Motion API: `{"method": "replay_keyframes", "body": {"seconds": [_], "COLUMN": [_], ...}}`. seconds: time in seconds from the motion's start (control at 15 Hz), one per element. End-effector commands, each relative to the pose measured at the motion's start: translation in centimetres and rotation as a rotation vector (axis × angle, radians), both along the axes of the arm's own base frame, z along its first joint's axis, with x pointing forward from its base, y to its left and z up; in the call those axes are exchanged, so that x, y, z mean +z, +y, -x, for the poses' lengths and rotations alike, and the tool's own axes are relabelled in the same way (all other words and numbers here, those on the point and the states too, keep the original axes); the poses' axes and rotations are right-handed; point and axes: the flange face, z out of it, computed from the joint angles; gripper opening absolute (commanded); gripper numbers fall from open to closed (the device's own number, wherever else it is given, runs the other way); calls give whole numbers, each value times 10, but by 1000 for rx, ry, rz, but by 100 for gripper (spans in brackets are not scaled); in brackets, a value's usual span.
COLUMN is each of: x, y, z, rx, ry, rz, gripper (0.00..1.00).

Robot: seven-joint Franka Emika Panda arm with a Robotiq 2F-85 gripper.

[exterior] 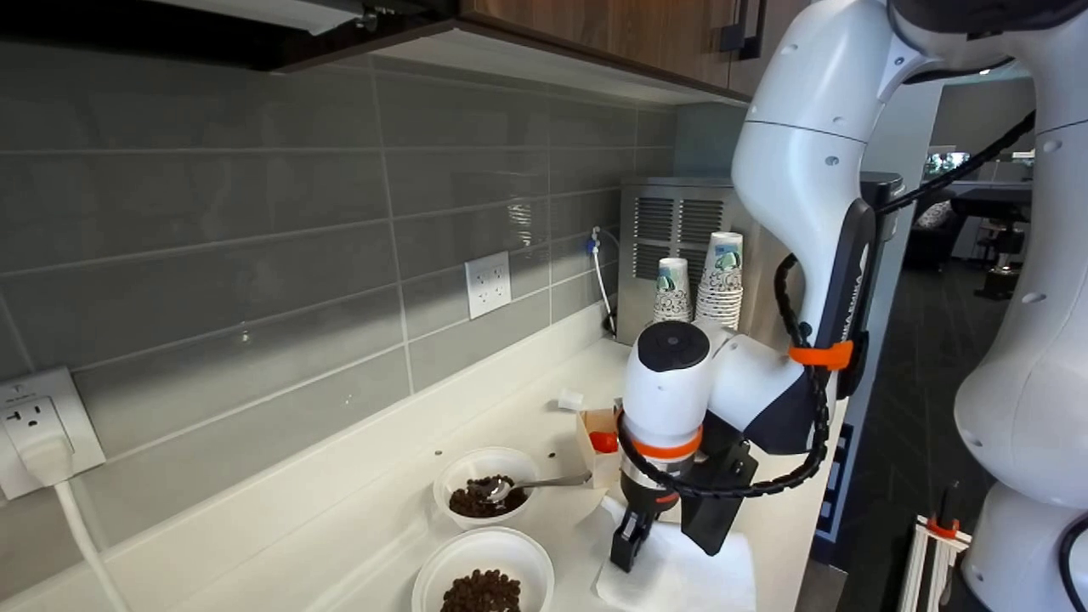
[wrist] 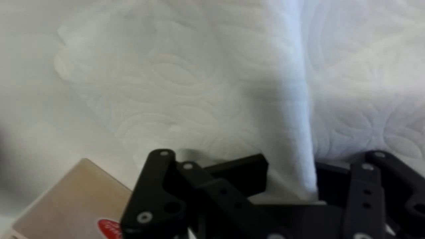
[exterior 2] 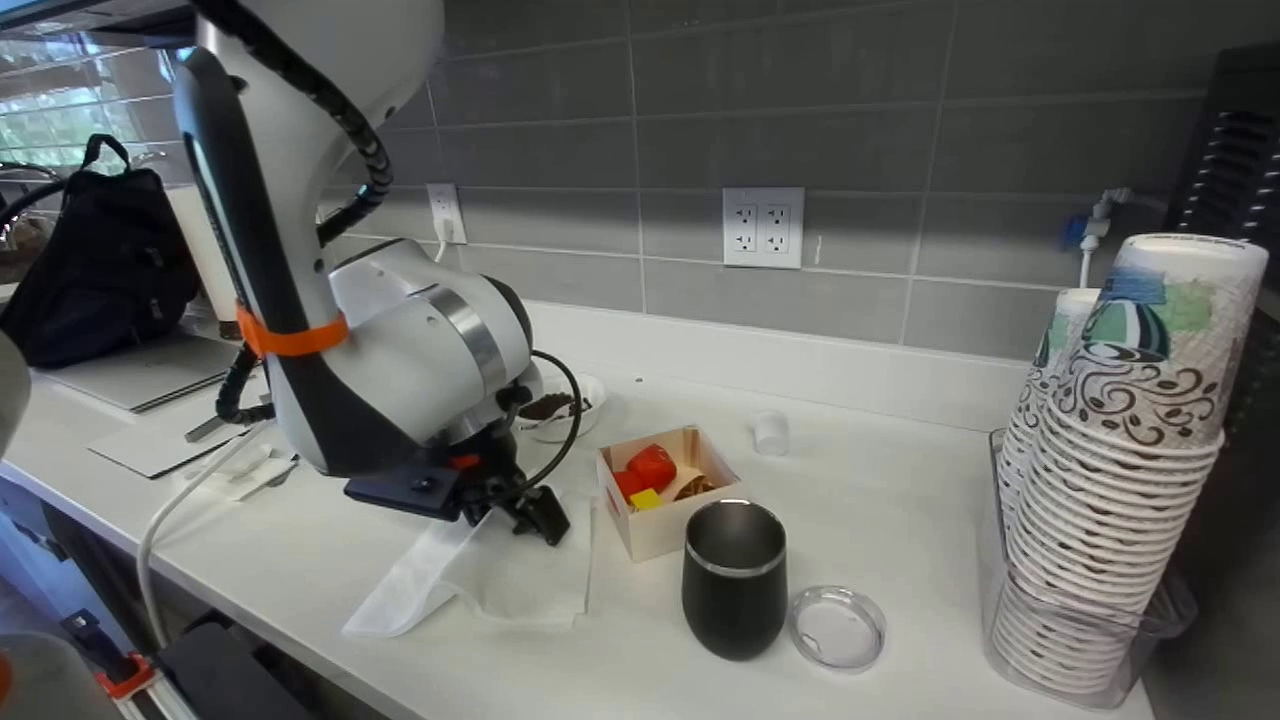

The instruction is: Use the napkin to wipe the table

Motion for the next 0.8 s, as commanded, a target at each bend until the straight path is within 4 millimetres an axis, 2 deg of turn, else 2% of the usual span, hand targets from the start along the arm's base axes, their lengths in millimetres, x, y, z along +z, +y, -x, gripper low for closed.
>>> {"method": "replay_keyframes", "body": {"seconds": [0.0, 0.13, 0.27, 0.73], "x": [-2, -5, -6, 13], "y": [-26, -24, -9, 66], "z": [0, 5, 12, 54], "rx": [-86, -85, -44, 192], "ry": [-26, -9, 11, 59], "rz": [-1, -67, -149, -391], "gripper": [0, 0, 0, 0]}}
